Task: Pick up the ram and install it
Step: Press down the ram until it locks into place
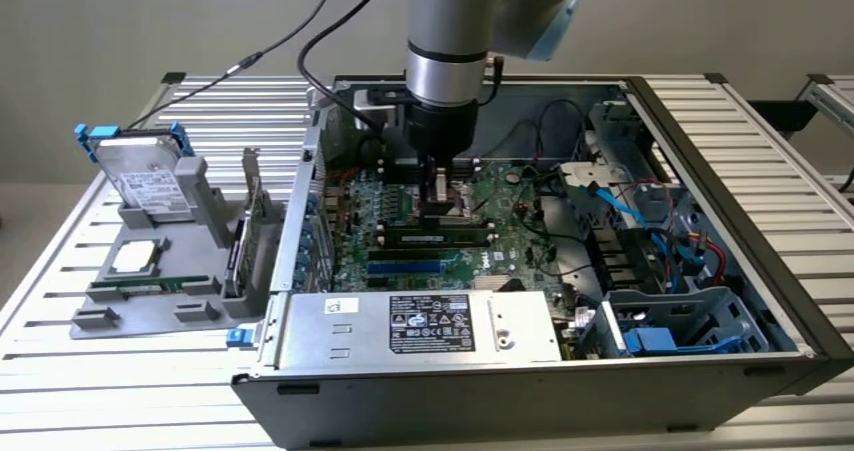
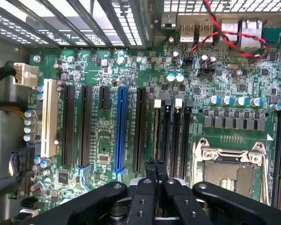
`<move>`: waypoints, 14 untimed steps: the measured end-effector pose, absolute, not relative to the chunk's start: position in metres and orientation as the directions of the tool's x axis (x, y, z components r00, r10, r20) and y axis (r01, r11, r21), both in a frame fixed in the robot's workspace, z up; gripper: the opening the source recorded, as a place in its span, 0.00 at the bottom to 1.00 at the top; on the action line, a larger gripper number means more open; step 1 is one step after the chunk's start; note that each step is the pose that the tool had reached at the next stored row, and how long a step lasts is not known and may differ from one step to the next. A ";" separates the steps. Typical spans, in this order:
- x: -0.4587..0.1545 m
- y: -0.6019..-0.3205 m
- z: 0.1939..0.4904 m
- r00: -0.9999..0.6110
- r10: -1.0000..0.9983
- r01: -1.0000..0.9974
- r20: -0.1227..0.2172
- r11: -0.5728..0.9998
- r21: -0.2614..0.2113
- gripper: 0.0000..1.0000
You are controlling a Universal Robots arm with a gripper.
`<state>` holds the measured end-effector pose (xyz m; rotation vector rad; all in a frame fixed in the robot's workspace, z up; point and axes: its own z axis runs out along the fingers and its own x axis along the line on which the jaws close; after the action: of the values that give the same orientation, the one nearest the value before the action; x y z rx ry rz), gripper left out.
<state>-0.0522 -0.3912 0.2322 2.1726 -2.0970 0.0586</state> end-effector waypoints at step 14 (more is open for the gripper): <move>-0.056 -0.390 0.226 0.038 -0.993 -0.998 0.113 -0.032 0.059 0.10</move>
<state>-0.0560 -0.3900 0.2265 2.1719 -2.0972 0.0610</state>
